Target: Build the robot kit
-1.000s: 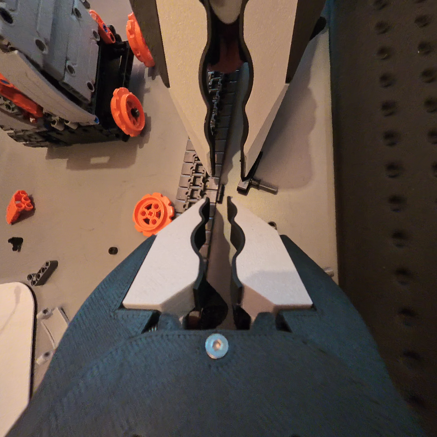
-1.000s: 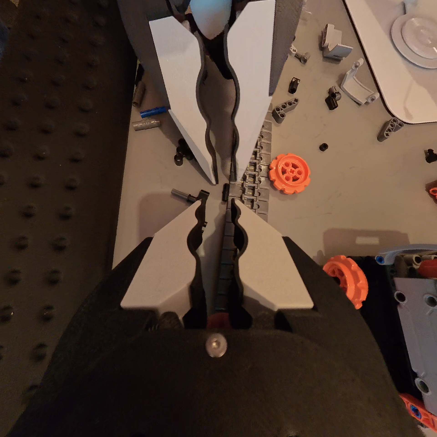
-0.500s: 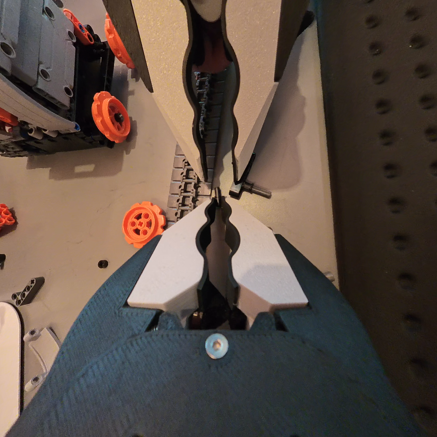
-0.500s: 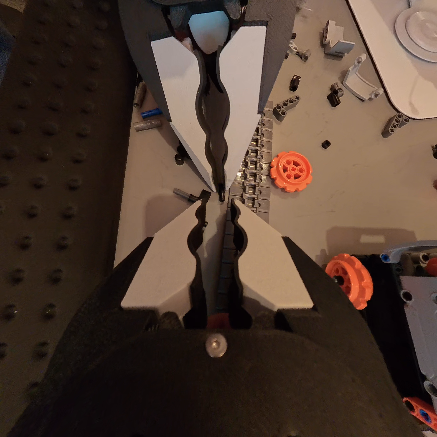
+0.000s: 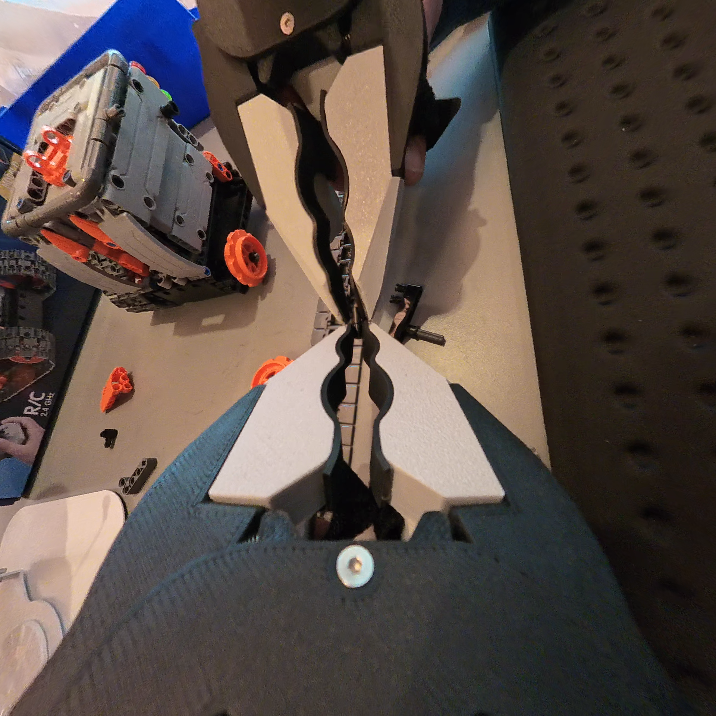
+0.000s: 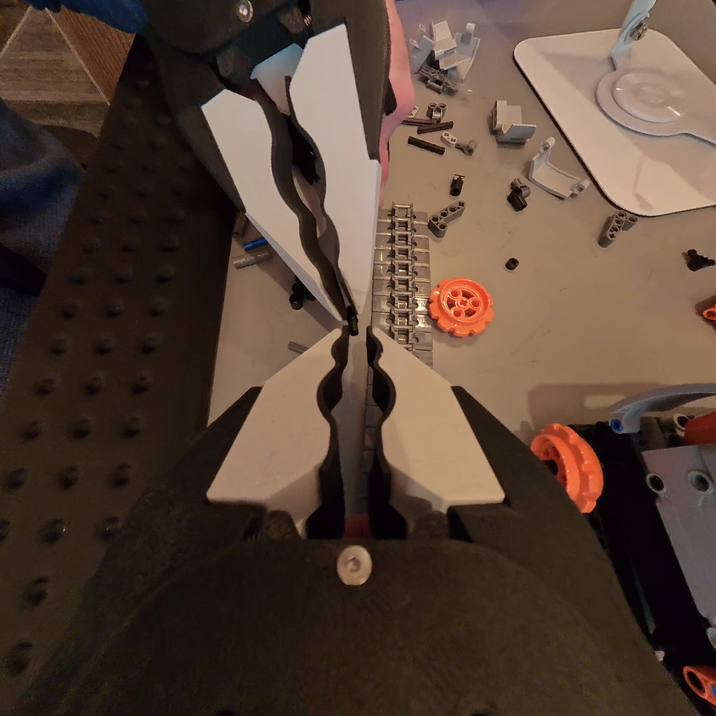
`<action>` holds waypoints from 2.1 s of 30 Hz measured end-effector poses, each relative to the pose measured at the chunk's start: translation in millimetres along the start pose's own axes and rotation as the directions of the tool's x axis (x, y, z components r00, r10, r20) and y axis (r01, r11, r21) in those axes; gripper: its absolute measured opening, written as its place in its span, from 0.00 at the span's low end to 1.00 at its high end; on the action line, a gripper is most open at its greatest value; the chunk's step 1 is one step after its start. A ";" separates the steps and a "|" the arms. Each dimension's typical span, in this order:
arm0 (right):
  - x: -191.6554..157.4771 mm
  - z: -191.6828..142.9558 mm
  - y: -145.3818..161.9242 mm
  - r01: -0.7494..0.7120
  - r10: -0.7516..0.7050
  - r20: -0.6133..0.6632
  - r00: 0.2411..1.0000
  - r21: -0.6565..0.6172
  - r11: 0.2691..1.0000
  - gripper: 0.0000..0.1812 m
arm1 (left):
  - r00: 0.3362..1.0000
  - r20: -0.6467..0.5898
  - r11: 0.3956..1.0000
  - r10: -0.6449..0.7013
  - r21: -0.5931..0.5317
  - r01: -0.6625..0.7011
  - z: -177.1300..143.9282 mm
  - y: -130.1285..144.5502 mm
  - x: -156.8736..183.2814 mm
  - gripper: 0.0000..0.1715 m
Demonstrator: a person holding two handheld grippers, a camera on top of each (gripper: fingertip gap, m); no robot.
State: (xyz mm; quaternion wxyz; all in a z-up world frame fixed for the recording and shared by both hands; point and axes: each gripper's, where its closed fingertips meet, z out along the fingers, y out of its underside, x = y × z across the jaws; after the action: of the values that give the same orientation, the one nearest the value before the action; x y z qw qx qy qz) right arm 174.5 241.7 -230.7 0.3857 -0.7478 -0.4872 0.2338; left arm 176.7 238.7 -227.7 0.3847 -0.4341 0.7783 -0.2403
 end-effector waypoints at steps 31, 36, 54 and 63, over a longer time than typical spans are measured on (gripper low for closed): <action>-26.8 -39.2 -42.1 -0.051 0.065 -0.037 0.997 0.304 0.951 0.03 | 0.976 -0.077 0.927 -0.205 0.304 0.219 -30.6 -48.3 7.8 0.02; -27.8 -37.8 -40.6 -0.025 0.038 -0.038 0.999 0.300 0.954 0.01 | 0.973 -0.081 0.927 -0.214 0.297 0.229 -28.7 -46.5 7.9 0.02; -26.4 -27.8 -30.4 0.070 -0.054 -0.088 0.995 0.198 0.978 0.00 | 0.974 -0.135 0.974 -0.184 0.106 0.198 -48.2 8.5 15.4 0.17; -35.7 -5.4 -26.3 0.178 -0.176 -0.054 0.983 0.040 0.983 0.00 | 0.970 -0.195 0.989 -0.144 -0.006 0.146 -41.7 41.2 29.5 0.17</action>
State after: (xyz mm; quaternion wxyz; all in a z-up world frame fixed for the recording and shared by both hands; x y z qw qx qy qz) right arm 149.2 213.4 -207.2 0.4338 -0.6984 -0.5364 0.1906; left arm 113.1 235.9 -243.8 0.2898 -0.4626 0.7774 -0.3126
